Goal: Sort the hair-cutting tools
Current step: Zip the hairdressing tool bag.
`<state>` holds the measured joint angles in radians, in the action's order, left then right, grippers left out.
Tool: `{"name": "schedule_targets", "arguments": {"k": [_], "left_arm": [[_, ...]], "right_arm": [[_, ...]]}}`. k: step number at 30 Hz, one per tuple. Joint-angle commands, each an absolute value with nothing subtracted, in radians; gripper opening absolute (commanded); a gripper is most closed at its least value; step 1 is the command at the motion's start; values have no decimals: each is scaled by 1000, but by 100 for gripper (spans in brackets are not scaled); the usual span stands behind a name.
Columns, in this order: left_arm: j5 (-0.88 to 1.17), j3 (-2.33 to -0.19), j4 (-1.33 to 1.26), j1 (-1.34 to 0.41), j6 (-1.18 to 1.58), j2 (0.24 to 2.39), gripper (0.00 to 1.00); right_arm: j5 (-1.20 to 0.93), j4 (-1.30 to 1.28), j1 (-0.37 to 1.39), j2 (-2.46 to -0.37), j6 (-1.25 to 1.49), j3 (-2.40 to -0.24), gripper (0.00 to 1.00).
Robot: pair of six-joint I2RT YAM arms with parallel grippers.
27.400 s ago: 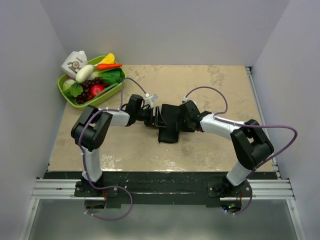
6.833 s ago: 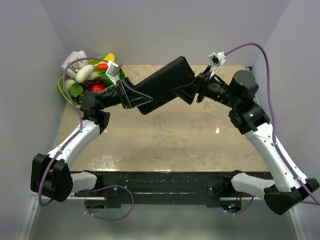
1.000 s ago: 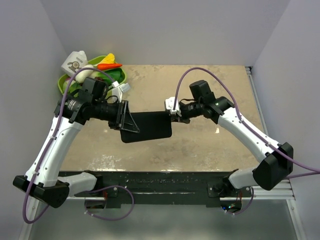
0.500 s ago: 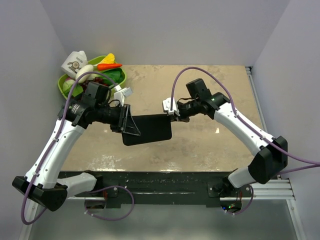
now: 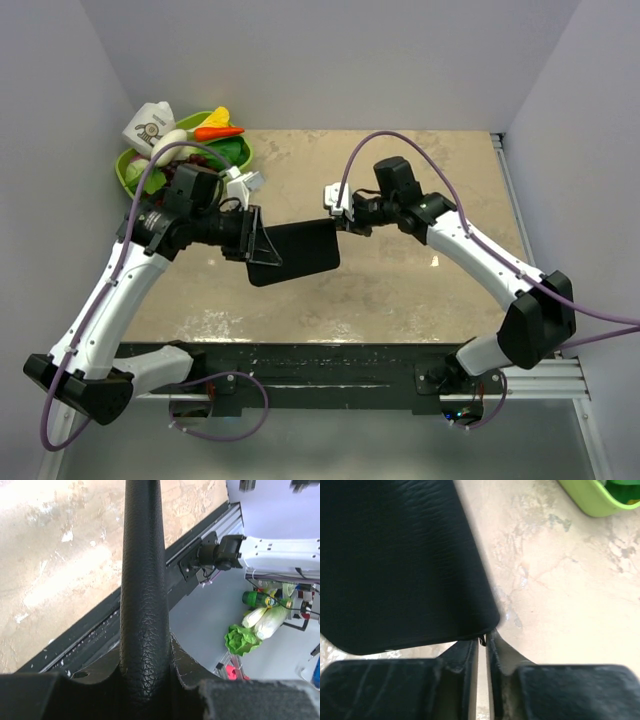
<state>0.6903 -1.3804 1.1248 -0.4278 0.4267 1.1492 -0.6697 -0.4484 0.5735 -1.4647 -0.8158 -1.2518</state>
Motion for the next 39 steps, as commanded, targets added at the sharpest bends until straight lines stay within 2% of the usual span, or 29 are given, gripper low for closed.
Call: {"name": "schedule_targets", "arguments": {"k": [1, 9, 10, 16, 24, 28, 29, 30, 31, 36, 39], "left_arm": [[1048, -1374, 1249, -525, 422, 1175, 0], [1029, -1427, 1243, -528, 419, 1196, 0], [1029, -1428, 1243, -526, 417, 1201, 0], [1029, -1451, 1232, -526, 416, 1229, 0], [983, -1473, 1148, -526, 460, 1270, 0], [875, -1477, 1034, -528, 506, 1295, 0], [871, -1474, 991, -528, 520, 1296, 0], [858, -1468, 947, -526, 537, 1298, 0], [830, -1467, 864, -528, 558, 1302, 0], [805, -1408, 626, -528, 621, 1325, 0], [811, -1370, 508, -526, 635, 1373, 0]], "right_arm": [[-742, -107, 598, -1393, -767, -1333, 16], [-716, -331, 598, -1307, -759, -1301, 32], [-706, -348, 600, -1295, -749, -1281, 36], [-565, -391, 600, -1174, -657, -1174, 46], [-398, -319, 597, -1022, -434, -1043, 48], [-223, -322, 598, -1006, -220, -1061, 50], [-178, -327, 598, -1005, -186, -1065, 54], [-141, -340, 598, -1003, -152, -1068, 69], [-109, -351, 597, -1005, -97, -1077, 98], [85, -446, 597, -1005, -40, -1127, 99], [172, -381, 598, -924, 21, -1088, 99]]}}
